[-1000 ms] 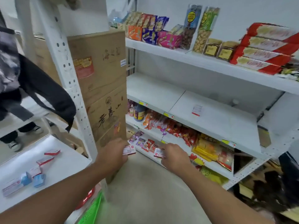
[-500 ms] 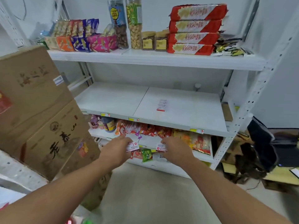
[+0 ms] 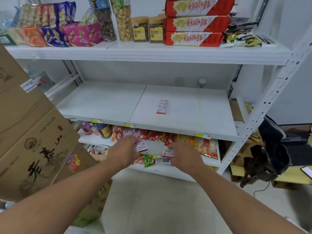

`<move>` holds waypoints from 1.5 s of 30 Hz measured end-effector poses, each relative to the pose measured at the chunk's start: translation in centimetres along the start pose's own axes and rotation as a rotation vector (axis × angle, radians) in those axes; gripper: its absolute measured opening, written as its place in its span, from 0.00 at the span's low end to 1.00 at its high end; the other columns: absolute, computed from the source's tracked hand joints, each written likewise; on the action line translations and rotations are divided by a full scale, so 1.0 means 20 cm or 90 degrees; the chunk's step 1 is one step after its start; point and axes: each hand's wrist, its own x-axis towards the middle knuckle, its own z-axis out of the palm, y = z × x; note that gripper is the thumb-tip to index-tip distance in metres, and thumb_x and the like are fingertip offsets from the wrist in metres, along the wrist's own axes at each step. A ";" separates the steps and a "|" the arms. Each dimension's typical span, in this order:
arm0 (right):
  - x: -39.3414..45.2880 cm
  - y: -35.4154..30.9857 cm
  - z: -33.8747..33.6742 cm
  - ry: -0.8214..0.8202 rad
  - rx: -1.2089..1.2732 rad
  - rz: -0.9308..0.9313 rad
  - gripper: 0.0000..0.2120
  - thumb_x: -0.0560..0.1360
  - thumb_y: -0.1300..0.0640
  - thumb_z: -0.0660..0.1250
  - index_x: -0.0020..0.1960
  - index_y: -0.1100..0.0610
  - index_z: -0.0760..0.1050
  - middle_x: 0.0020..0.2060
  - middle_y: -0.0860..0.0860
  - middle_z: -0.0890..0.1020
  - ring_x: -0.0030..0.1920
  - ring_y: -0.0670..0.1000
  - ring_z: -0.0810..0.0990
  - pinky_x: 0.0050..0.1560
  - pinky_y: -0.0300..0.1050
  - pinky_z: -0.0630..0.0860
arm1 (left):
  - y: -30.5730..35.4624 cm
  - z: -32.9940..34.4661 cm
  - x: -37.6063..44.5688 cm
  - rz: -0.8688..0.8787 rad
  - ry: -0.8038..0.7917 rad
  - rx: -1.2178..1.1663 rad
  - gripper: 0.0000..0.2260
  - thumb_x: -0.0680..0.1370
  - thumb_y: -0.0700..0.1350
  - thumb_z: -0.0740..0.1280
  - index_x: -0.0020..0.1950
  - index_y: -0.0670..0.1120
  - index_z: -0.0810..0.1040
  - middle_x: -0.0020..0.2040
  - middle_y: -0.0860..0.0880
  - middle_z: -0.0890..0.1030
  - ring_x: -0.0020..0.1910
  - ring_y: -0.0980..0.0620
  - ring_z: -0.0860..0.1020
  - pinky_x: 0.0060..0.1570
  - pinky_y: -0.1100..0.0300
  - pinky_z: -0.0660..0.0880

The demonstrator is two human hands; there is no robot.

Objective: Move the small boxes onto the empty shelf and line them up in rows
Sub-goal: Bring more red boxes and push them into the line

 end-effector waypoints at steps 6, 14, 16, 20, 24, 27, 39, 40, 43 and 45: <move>0.21 -0.08 -0.02 0.006 -0.056 0.052 0.21 0.72 0.55 0.76 0.64 0.48 0.80 0.58 0.49 0.84 0.60 0.55 0.82 0.51 0.50 0.81 | -0.15 0.01 0.30 0.049 0.016 -0.040 0.21 0.77 0.48 0.74 0.70 0.52 0.80 0.62 0.52 0.81 0.59 0.50 0.80 0.55 0.52 0.80; 0.50 -0.22 -0.05 0.003 -0.090 0.122 0.24 0.73 0.56 0.71 0.69 0.48 0.79 0.61 0.51 0.83 0.62 0.56 0.80 0.54 0.50 0.80 | -0.42 -0.02 0.69 0.119 -0.025 -0.084 0.21 0.78 0.52 0.73 0.71 0.55 0.77 0.59 0.53 0.78 0.56 0.50 0.78 0.54 0.47 0.81; 0.55 -0.23 -0.04 0.004 -0.086 0.137 0.23 0.73 0.55 0.72 0.68 0.48 0.80 0.59 0.51 0.83 0.60 0.56 0.81 0.54 0.51 0.80 | -0.46 0.00 0.77 0.130 -0.038 -0.084 0.21 0.78 0.52 0.72 0.71 0.56 0.77 0.59 0.54 0.77 0.57 0.49 0.78 0.54 0.46 0.81; 0.62 -0.22 -0.02 -0.003 -0.083 0.161 0.23 0.73 0.55 0.72 0.68 0.47 0.80 0.59 0.50 0.84 0.60 0.56 0.81 0.53 0.51 0.80 | -0.49 0.07 0.91 0.160 -0.061 -0.099 0.19 0.78 0.51 0.73 0.69 0.56 0.79 0.55 0.55 0.76 0.54 0.50 0.77 0.53 0.46 0.80; 0.73 -0.13 0.00 -0.012 -0.080 0.167 0.24 0.75 0.54 0.72 0.71 0.46 0.78 0.60 0.49 0.83 0.62 0.55 0.80 0.52 0.50 0.79 | -0.45 0.12 1.07 0.172 -0.061 -0.098 0.17 0.79 0.49 0.73 0.68 0.54 0.80 0.55 0.53 0.77 0.54 0.50 0.77 0.53 0.48 0.79; 0.84 -0.03 0.01 -0.015 -0.062 0.156 0.22 0.75 0.53 0.72 0.69 0.47 0.79 0.59 0.49 0.83 0.61 0.56 0.80 0.53 0.52 0.81 | -0.40 0.15 1.18 0.151 -0.075 -0.080 0.20 0.79 0.51 0.74 0.70 0.55 0.78 0.58 0.53 0.77 0.58 0.49 0.77 0.56 0.47 0.79; 1.29 0.40 0.14 -0.060 0.014 0.110 0.18 0.76 0.51 0.75 0.66 0.46 0.80 0.57 0.48 0.82 0.59 0.54 0.79 0.52 0.49 0.80 | -0.17 0.38 1.66 0.107 -0.085 0.016 0.20 0.77 0.49 0.74 0.69 0.55 0.81 0.59 0.54 0.82 0.57 0.49 0.76 0.56 0.49 0.80; 1.31 0.42 0.15 -0.069 0.014 0.109 0.19 0.76 0.51 0.75 0.66 0.46 0.79 0.57 0.48 0.82 0.60 0.54 0.79 0.52 0.49 0.80 | -0.16 0.41 1.70 0.107 -0.075 0.028 0.20 0.77 0.50 0.74 0.69 0.55 0.81 0.58 0.54 0.83 0.56 0.49 0.76 0.56 0.50 0.80; 1.36 0.46 0.20 -0.087 0.006 0.120 0.22 0.75 0.54 0.73 0.68 0.44 0.79 0.58 0.47 0.81 0.61 0.53 0.78 0.53 0.49 0.80 | -0.13 0.50 1.80 0.100 -0.054 0.021 0.20 0.77 0.49 0.75 0.69 0.54 0.81 0.59 0.53 0.84 0.56 0.48 0.76 0.56 0.49 0.80; 1.39 0.48 0.21 -0.101 0.008 0.136 0.24 0.74 0.56 0.72 0.70 0.44 0.77 0.60 0.47 0.81 0.62 0.53 0.77 0.53 0.49 0.78 | -0.13 0.55 1.86 0.099 -0.042 -0.005 0.20 0.77 0.47 0.75 0.69 0.54 0.81 0.60 0.52 0.84 0.55 0.48 0.77 0.55 0.49 0.81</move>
